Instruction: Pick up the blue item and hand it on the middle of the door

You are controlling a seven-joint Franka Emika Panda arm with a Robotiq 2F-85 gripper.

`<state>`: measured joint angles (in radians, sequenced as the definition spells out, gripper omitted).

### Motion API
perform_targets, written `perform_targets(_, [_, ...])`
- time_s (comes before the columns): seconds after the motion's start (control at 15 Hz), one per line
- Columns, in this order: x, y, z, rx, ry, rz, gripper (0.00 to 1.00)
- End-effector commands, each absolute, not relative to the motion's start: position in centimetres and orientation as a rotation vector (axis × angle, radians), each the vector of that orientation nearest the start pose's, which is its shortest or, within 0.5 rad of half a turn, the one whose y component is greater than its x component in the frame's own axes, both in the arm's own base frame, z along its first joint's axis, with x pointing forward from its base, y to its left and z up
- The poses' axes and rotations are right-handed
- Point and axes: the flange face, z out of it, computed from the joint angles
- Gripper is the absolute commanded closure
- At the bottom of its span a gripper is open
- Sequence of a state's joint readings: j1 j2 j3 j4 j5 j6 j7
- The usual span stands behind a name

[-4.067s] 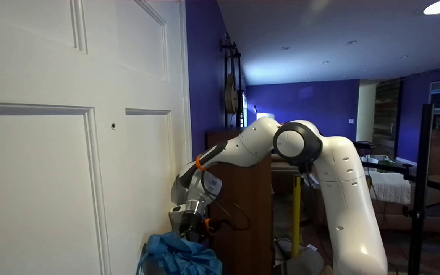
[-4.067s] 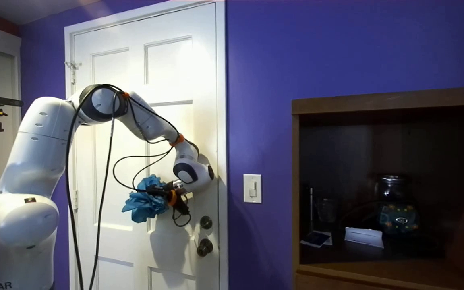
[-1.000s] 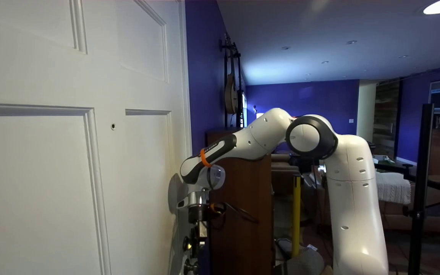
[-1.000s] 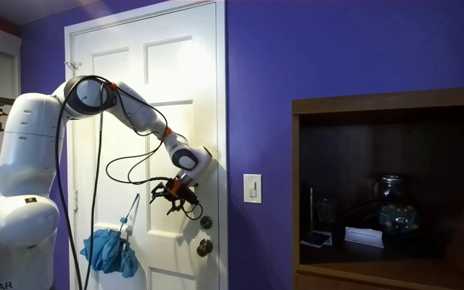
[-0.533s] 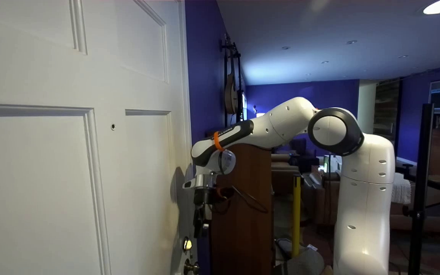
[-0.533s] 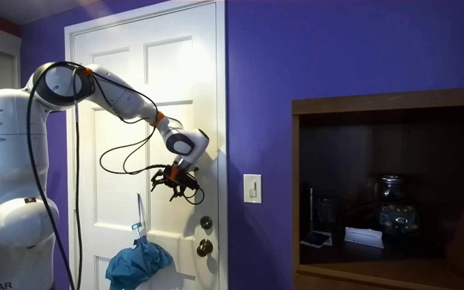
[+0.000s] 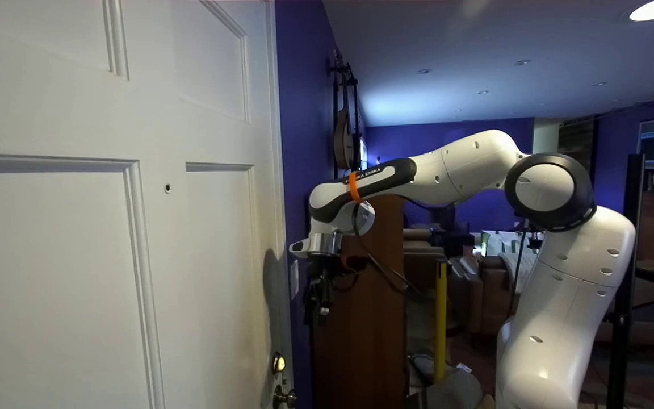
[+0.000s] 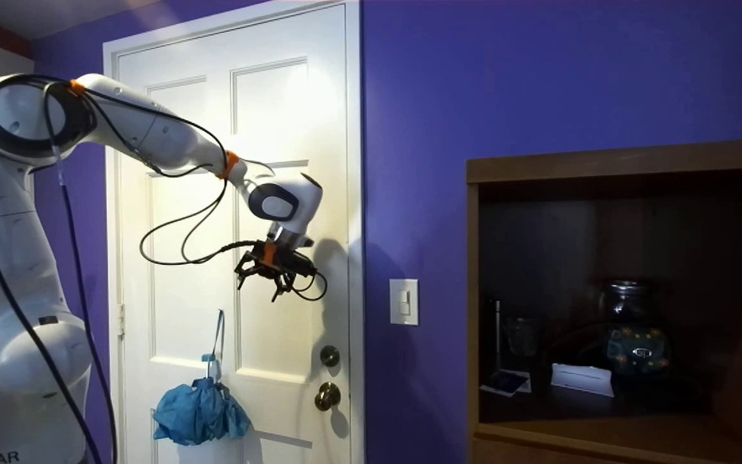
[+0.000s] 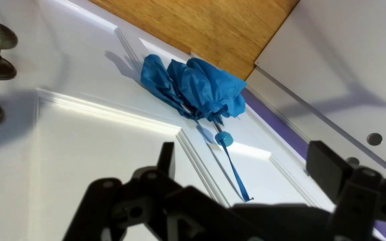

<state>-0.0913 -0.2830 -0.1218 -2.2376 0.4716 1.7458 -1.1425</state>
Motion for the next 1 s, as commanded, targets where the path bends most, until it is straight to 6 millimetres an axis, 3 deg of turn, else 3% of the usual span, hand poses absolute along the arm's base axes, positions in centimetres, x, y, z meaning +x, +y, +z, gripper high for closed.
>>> perform_targets(0.0, [40.9, -6.9, 50.9, -2.479, -1.046, -0.23, 0.0])
perform_targets(0.53, [37.1, -9.7, 56.3, -2.556, -1.061, -0.413, 0.0])
perform_targets(0.6, [38.7, -9.3, 55.6, -2.523, -1.072, -0.376, 0.0])
perform_targets(0.93, [37.7, -9.7, 56.5, -2.528, -1.069, -0.416, 0.0])
